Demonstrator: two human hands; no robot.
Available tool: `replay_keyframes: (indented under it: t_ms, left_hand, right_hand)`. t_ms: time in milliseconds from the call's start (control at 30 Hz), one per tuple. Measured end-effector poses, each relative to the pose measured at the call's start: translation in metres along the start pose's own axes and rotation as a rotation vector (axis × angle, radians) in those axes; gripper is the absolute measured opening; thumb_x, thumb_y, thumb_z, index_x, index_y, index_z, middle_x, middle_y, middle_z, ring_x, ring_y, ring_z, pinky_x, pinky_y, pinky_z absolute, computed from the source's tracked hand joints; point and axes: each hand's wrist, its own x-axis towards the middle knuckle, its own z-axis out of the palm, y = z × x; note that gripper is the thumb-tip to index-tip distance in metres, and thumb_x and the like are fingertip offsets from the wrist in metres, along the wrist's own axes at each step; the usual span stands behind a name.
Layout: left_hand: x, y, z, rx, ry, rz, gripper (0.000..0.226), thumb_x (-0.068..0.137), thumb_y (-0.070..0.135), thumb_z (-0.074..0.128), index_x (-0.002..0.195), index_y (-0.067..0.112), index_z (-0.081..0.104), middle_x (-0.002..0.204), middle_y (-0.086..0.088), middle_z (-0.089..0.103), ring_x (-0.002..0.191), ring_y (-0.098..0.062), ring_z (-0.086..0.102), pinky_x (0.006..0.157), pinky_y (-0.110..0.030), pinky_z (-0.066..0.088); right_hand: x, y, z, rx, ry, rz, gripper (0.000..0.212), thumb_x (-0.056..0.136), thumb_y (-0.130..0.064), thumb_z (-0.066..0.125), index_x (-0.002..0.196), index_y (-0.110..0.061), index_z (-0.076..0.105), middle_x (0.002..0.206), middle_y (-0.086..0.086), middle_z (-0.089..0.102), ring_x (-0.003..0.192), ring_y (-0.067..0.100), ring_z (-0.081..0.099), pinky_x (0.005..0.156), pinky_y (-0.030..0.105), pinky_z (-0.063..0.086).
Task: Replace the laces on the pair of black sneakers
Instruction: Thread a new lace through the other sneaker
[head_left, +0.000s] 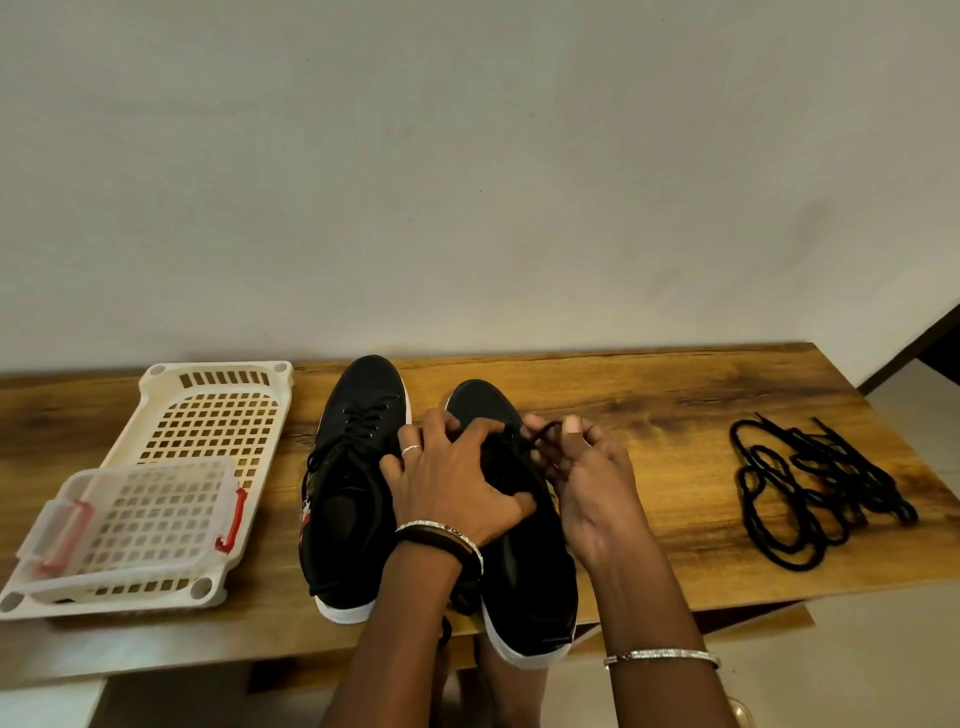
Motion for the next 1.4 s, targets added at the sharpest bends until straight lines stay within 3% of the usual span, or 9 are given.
replay_keyframes:
  t_ms: [167, 333, 500, 600, 800, 900, 1000, 1200, 1400]
  left_hand:
    - [0.001, -0.007, -0.002, -0.001, -0.040, -0.019, 0.086, 0.051, 0.080, 0.069, 0.129, 0.054, 0.045, 0.148, 0.006, 0.020, 0.131, -0.029, 0.022, 0.103, -0.044, 0.026]
    - [0.001, -0.008, -0.005, -0.012, -0.010, -0.013, 0.089, 0.047, 0.084, 0.069, 0.127, 0.053, 0.047, 0.155, 0.008, 0.013, 0.134, -0.030, 0.019, 0.107, -0.045, 0.026]
    - [0.000, -0.011, -0.005, -0.022, -0.024, -0.006, 0.089, 0.048, 0.086, 0.067, 0.128, 0.055, 0.047, 0.152, 0.009, 0.020, 0.132, -0.028, 0.019, 0.107, -0.045, 0.026]
    - [0.002, -0.013, -0.005, -0.006, -0.046, -0.007, 0.091, 0.048, 0.088, 0.065, 0.131, 0.055, 0.045, 0.150, 0.010, 0.023, 0.132, -0.027, 0.022, 0.107, -0.044, 0.027]
    - [0.003, -0.015, -0.007, -0.028, -0.087, -0.005, 0.090, 0.051, 0.089, 0.064, 0.132, 0.057, 0.043, 0.152, 0.010, 0.025, 0.135, -0.028, 0.022, 0.111, -0.046, 0.026]
    - [0.003, -0.015, -0.007, -0.020, -0.088, -0.004, 0.091, 0.052, 0.089, 0.063, 0.133, 0.057, 0.042, 0.152, 0.010, 0.025, 0.136, -0.027, 0.022, 0.111, -0.045, 0.026]
    - [0.003, -0.014, -0.007, -0.005, -0.080, -0.002, 0.091, 0.051, 0.090, 0.062, 0.134, 0.057, 0.041, 0.152, 0.011, 0.027, 0.135, -0.027, 0.023, 0.108, -0.044, 0.026]
    - [0.004, -0.017, -0.006, -0.026, -0.053, -0.006, 0.107, 0.048, 0.091, 0.062, 0.142, 0.050, 0.031, 0.150, 0.010, 0.034, 0.138, -0.028, 0.026, 0.110, -0.047, 0.028]
    - [0.005, -0.018, -0.010, -0.078, -0.032, -0.006, 0.126, 0.044, 0.090, 0.066, 0.150, 0.041, 0.018, 0.152, 0.007, 0.030, 0.140, -0.027, 0.024, 0.111, -0.047, 0.030]
  right_hand:
    - [0.002, -0.019, -0.016, 0.325, 0.048, 0.020, 0.020, 0.107, -0.017, 0.045, 0.088, -0.014, 0.051, 0.060, -0.002, 0.041, 0.049, 0.010, 0.039, 0.053, 0.026, 0.045]
    - [0.000, -0.028, -0.035, -0.682, 0.077, -0.439, 0.009, 0.097, -0.025, 0.066, 0.088, -0.022, 0.068, 0.077, -0.006, 0.065, 0.071, 0.009, 0.057, 0.063, 0.024, 0.044]
    - [0.002, -0.016, -0.037, -1.300, -0.261, -0.350, 0.009, 0.094, -0.021, 0.069, 0.102, -0.023, 0.073, 0.097, -0.008, 0.069, 0.078, 0.004, 0.060, 0.062, 0.012, 0.041]
    - [0.004, -0.017, -0.041, -1.074, -0.218, -0.358, 0.008, 0.095, -0.016, 0.067, 0.090, -0.019, 0.073, 0.091, -0.006, 0.071, 0.086, 0.011, 0.063, 0.074, 0.023, 0.047]
    - [-0.006, -0.036, -0.029, 0.134, -0.252, -0.040, 0.015, 0.103, -0.012, 0.048, 0.094, -0.009, 0.060, 0.096, 0.012, 0.073, 0.101, 0.030, 0.068, 0.096, 0.040, 0.048]
    - [-0.010, -0.043, -0.033, 0.487, -0.234, 0.071, 0.020, 0.102, -0.015, 0.045, 0.084, -0.013, 0.055, 0.066, 0.004, 0.050, 0.060, 0.018, 0.051, 0.077, 0.037, 0.056]
    - [-0.003, -0.037, -0.040, 0.049, -0.063, -0.052, 0.021, 0.097, -0.015, 0.057, 0.078, -0.018, 0.049, 0.058, -0.003, 0.033, 0.043, 0.009, 0.026, 0.044, 0.026, 0.030]
    - [-0.001, -0.020, -0.031, -1.133, -0.201, -0.366, 0.009, 0.089, -0.022, 0.074, 0.096, -0.028, 0.075, 0.089, -0.010, 0.068, 0.085, 0.006, 0.062, 0.067, 0.019, 0.044]
    - [0.000, -0.015, -0.031, -1.026, -0.223, -0.306, 0.013, 0.096, -0.016, 0.066, 0.085, -0.022, 0.071, 0.089, -0.011, 0.071, 0.087, 0.008, 0.064, 0.075, 0.027, 0.049]
